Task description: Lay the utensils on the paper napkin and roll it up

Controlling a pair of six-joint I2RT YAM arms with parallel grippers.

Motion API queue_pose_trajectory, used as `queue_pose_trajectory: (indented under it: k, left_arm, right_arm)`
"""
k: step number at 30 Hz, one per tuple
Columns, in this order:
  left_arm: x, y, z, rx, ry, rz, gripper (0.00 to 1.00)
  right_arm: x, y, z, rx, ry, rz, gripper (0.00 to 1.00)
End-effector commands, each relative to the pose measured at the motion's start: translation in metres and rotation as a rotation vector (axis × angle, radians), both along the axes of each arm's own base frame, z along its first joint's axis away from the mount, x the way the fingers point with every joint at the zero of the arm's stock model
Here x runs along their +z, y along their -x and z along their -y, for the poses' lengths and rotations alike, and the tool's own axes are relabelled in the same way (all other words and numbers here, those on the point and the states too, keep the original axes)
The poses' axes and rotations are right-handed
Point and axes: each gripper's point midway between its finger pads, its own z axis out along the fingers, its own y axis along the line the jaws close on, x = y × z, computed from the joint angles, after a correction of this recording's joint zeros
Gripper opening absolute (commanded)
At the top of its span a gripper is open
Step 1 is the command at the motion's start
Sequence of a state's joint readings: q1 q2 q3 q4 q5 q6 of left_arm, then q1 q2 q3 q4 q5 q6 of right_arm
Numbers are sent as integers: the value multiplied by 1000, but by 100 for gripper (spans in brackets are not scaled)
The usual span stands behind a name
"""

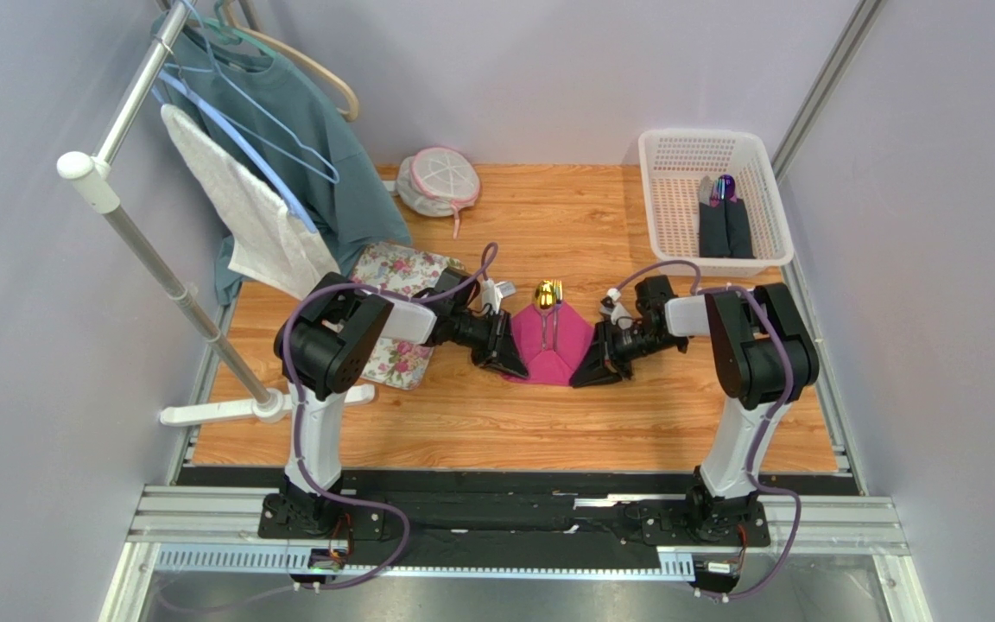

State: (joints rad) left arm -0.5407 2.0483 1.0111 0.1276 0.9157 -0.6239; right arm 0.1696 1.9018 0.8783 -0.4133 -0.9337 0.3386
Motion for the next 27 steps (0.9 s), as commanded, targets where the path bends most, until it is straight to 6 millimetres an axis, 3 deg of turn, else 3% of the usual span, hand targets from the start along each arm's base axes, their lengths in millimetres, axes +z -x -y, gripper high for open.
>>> queue_pose_trajectory:
  k: [1,8,13,17,22,27]
  left_arm:
    - [-24,-1,-10,17,-73,4,20]
    - [-19,-2,-9,12,-62,19,20]
    - [-12,-3,-8,6,-46,44,20]
    - [-14,-1,-9,6,-49,40,20]
    - [-12,-2,-8,9,-40,42,20]
    - [-8,-4,-6,14,-24,52,20]
  right_arm:
    - [-17,12,22,-8,78,-24,16]
    - [-3,10,31,-15,74,3,15]
    - [38,-9,13,-17,11,134,16]
    - [55,-20,-4,-8,-5,201,16]
    - [44,-26,-20,22,16,186,14]
    - [19,-32,-20,19,51,160,11]
